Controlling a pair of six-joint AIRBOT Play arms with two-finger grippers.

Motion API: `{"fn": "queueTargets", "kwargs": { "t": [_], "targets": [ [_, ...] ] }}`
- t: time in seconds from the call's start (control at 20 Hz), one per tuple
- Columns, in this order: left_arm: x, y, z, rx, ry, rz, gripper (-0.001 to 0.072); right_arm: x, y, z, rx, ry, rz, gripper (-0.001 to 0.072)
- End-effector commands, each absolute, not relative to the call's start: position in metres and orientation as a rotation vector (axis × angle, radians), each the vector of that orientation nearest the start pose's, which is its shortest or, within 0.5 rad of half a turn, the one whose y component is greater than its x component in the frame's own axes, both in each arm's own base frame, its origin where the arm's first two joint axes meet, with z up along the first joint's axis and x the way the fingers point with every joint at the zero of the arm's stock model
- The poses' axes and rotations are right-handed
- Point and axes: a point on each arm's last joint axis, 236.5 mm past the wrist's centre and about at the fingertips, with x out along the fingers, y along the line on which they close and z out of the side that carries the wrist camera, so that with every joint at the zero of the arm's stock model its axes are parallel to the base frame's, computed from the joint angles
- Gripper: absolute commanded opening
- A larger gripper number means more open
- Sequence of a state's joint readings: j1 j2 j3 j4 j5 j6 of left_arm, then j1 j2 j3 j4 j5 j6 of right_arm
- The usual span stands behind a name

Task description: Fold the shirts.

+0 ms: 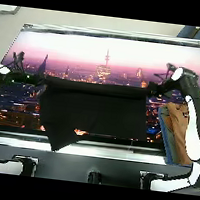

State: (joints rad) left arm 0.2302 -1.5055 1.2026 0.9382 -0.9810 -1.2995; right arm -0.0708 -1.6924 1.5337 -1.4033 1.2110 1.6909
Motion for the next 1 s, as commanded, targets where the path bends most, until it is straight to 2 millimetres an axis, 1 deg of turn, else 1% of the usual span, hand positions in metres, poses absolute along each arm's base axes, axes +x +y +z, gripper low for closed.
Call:
{"fn": "queueTargets", "kwargs": {
  "t": [0.0,0.05,0.15,0.3,0.35,0.4,0.45,0.55,0.6,0.65,0.7,0.75,0.85,0.9,0.95],
  "targets": [
    [0.419,-0.02,-0.06,-0.559,1.311,-0.195,0.003,0.425,0.021,-0.072,0.341,1.552,-0.002,0.0047],
    [0.415,-0.021,-0.067,-0.581,1.341,-0.189,0.0029,0.42,0.021,-0.078,0.341,1.571,-0.006,0.0047],
    [0.412,-0.022,-0.074,-0.589,1.367,-0.19,0.003,0.415,0.022,-0.084,0.351,1.592,-0.009,0.0047],
    [0.412,-0.022,-0.076,-0.609,1.376,-0.175,0.0034,0.415,0.022,-0.085,0.37,1.595,-0.028,0.0057],
    [0.411,-0.019,-0.074,-0.636,1.379,-0.155,0.012,0.415,0.021,-0.084,0.382,1.592,-0.04,0.019],
    [0.409,-0.016,-0.07,-0.66,1.393,-0.148,0.036,0.416,0.02,-0.079,0.396,1.582,-0.046,0.0401],
    [0.406,-0.012,-0.062,-0.668,1.408,-0.159,0.0457,0.412,0.019,-0.069,0.395,1.585,-0.027,0.0457],
    [0.394,0.004,-0.042,-0.672,1.436,-0.178,0.0443,0.401,0.005,-0.047,0.404,1.583,-0.031,0.0466],
    [0.382,0.013,-0.033,-0.664,1.456,-0.186,0.0357,0.392,-0.005,-0.034,0.425,1.591,-0.043,0.0461],
    [0.364,0.021,-0.031,-0.657,1.498,-0.17,0.032,0.385,-0.014,-0.025,0.436,1.596,-0.05,0.0455],
    [0.341,0.025,-0.033,-0.646,1.552,-0.156,0.0319,0.376,-0.019,-0.02,0.442,1.612,-0.055,0.0452],
    [0.318,0.025,-0.04,-0.636,1.592,-0.14,0.032,0.368,-0.021,-0.018,0.433,1.626,-0.053,0.0451],
    [0.272,0.01,-0.062,-0.653,1.638,-0.128,0.0344,0.351,-0.014,-0.023,0.434,1.65,-0.049,0.0451],
    [0.249,-0.001,-0.074,-0.667,1.648,-0.131,0.0449,0.342,-0.009,-0.027,0.443,1.664,-0.041,0.0451],
    [0.233,-0.014,-0.082,-0.683,1.641,-0.154,0.0477,0.333,-0.005,-0.03,0.447,1.68,-0.028,0.0451]
  ]
}}
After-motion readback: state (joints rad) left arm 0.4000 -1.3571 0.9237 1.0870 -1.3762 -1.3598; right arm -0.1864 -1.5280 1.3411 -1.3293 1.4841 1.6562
